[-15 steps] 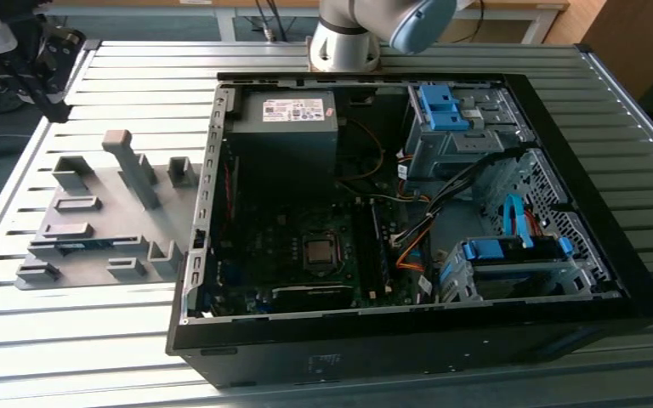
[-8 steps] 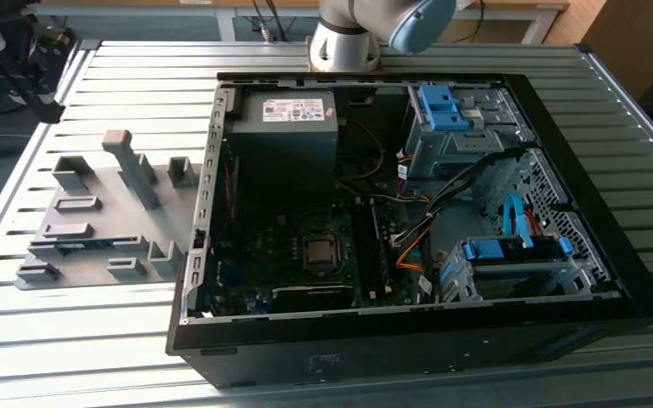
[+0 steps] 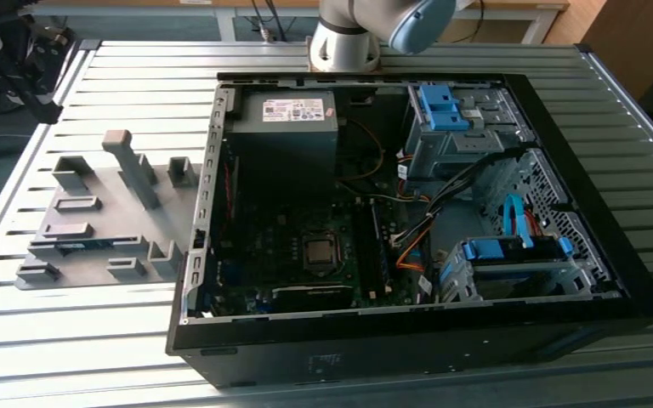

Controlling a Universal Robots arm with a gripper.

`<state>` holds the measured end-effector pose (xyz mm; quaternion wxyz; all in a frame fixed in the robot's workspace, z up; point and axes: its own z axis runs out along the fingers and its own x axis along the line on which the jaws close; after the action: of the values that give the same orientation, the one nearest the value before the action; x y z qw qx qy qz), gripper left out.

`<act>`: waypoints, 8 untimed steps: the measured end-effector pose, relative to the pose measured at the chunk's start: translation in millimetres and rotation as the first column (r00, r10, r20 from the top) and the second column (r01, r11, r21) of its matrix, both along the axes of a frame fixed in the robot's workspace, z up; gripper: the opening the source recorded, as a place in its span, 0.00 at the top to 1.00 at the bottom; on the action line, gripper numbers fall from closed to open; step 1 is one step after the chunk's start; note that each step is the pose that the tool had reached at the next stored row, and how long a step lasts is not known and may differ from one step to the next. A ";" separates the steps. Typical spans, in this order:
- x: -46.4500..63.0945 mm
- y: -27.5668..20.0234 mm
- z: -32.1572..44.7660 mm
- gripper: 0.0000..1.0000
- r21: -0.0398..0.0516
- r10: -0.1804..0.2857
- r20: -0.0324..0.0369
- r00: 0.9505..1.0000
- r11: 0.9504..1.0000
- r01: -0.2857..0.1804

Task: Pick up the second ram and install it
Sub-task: 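Pick up the second ram and move it above second insertion slot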

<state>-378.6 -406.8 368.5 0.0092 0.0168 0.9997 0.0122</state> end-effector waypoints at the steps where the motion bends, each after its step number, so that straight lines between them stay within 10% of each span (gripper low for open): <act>1: 0.0 0.0 0.0 0.89 0.000 0.000 0.000 1.000 1.000 0.000; 8: -0.1 0.0 0.0 0.89 0.000 0.001 0.000 1.000 1.000 -0.001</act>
<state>-378.7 -406.8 368.5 0.0092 0.0164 0.9997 0.0122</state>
